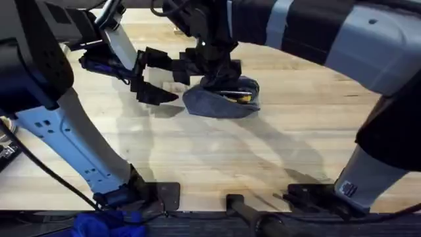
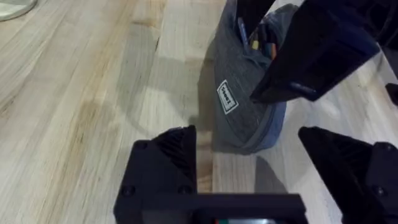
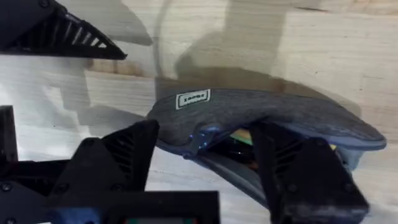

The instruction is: Unzip the bag, pick up the pens from the table one at a time and place them inside, then zip the bag closed.

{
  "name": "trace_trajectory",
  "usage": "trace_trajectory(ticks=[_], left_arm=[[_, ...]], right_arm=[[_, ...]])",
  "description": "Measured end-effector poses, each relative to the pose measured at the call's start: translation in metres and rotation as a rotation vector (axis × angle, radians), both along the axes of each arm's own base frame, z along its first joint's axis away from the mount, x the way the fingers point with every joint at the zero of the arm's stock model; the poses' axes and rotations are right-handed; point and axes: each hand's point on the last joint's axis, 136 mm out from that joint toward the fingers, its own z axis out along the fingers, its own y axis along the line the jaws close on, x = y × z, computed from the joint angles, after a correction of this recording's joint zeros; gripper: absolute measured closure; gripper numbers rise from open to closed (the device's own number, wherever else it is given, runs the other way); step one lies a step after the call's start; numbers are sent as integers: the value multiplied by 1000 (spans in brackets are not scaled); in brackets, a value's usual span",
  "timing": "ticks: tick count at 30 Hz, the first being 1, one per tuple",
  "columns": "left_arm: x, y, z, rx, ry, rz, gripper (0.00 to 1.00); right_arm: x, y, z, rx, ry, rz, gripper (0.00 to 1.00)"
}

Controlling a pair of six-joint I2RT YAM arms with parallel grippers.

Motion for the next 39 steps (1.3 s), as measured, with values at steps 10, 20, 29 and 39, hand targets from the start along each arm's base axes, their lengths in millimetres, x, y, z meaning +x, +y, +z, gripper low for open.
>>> trace_trajectory(ticks=[10,20,29,39], left_arm=[[0,0,0,0,0,0,8],[0,0,0,0,0,0,8],[0,0,0,0,0,0,8],[0,0,0,0,0,0,8]], right_arm=[[0,0,0,-1,2,-2,506],[0,0,0,2,0,-5,959],[0,0,0,1,1,-4,970],[-4,-2,4,-9,18,8,970]])
